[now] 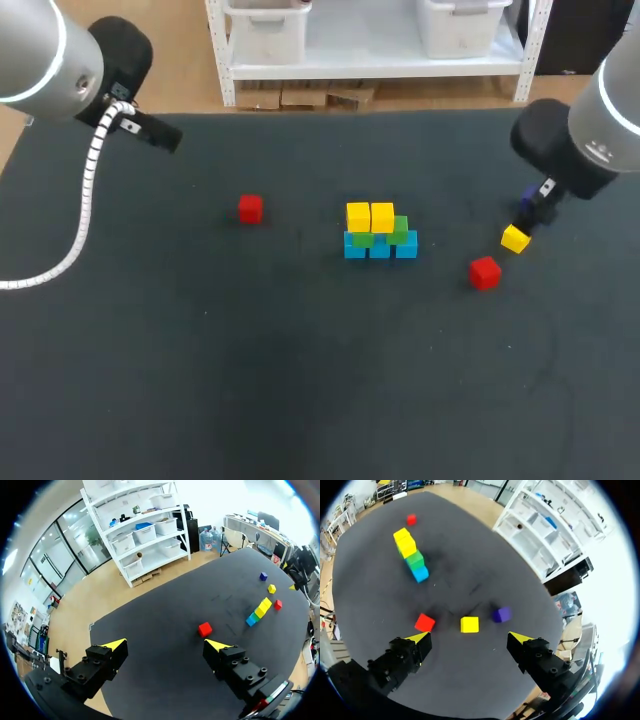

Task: Place the blue cubes, place green cubes on the blue cubes, place the yellow cubes on the green cubes, then place the red cubes on the yellow cubes, and place purple cube on the red cubes.

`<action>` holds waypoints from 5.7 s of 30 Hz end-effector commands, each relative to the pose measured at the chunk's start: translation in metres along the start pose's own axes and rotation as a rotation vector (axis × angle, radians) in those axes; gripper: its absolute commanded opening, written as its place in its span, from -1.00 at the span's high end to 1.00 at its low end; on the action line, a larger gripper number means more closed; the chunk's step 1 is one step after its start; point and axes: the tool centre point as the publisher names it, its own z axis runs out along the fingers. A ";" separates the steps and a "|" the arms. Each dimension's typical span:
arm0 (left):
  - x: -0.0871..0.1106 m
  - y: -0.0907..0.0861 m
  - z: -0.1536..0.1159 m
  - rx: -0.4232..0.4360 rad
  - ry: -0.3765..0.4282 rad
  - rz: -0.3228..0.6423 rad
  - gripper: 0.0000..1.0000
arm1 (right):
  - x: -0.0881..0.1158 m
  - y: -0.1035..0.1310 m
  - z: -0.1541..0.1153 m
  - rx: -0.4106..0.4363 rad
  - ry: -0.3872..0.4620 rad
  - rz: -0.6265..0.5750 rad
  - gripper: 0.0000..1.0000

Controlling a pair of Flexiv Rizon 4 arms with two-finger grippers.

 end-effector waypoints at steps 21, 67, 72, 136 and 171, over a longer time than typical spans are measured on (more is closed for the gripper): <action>0.000 0.001 0.000 0.004 -0.001 0.001 -1.00 | -0.007 -0.002 0.076 -0.160 0.070 0.024 -0.39; 0.000 0.001 0.000 0.004 -0.001 0.001 -1.00 | -0.012 0.007 0.058 -0.231 0.121 -0.257 1.00; 0.000 0.001 0.000 0.004 -0.001 0.001 -1.00 | -0.025 0.012 0.035 -0.223 0.075 -0.386 1.00; 0.000 0.001 0.000 0.004 -0.001 0.001 -1.00 | -0.131 0.084 0.051 -0.280 0.070 -0.736 1.00; 0.000 0.001 0.000 0.004 -0.001 0.001 -1.00 | -0.134 0.090 0.060 -0.311 0.081 -0.752 0.40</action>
